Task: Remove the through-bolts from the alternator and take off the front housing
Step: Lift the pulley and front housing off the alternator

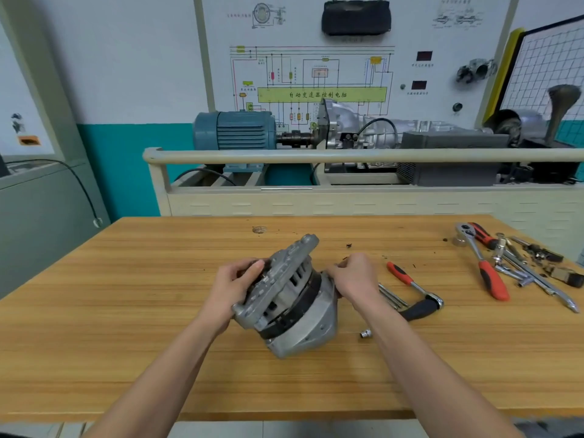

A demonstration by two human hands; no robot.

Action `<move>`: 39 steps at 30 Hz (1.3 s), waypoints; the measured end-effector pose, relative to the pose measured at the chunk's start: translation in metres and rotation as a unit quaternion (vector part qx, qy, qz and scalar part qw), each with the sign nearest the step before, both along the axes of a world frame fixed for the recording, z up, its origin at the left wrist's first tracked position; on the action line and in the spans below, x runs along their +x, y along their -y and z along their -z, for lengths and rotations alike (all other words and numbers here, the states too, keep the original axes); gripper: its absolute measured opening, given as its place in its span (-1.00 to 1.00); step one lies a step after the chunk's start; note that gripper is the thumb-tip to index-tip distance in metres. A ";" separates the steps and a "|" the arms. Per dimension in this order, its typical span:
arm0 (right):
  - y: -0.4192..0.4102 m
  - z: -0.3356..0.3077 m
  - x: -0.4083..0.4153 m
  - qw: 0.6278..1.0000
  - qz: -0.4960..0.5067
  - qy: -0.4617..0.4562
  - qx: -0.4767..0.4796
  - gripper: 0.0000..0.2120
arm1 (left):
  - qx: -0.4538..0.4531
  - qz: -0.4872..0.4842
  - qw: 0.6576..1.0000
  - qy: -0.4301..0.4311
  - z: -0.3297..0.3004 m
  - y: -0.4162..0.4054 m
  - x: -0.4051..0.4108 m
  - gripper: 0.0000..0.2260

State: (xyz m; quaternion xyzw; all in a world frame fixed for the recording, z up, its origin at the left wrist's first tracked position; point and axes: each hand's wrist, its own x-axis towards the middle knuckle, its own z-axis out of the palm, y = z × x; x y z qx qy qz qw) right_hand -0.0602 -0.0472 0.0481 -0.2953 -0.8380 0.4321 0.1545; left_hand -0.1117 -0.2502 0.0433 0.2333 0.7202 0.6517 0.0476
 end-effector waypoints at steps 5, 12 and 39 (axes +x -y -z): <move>-0.004 -0.008 0.005 1.000 0.011 -0.017 0.013 -0.76 | 0.062 -0.006 0.998 0.024 0.015 -0.006 0.003 -0.80; -0.012 -0.014 0.011 0.994 0.046 -0.042 0.094 -0.67 | 0.114 -0.041 0.991 0.053 0.030 -0.026 0.022 -0.79; 0.027 0.014 0.004 0.876 -0.028 -0.305 -0.372 -0.83 | -0.215 0.006 0.959 -0.186 0.002 -0.026 0.038 -0.10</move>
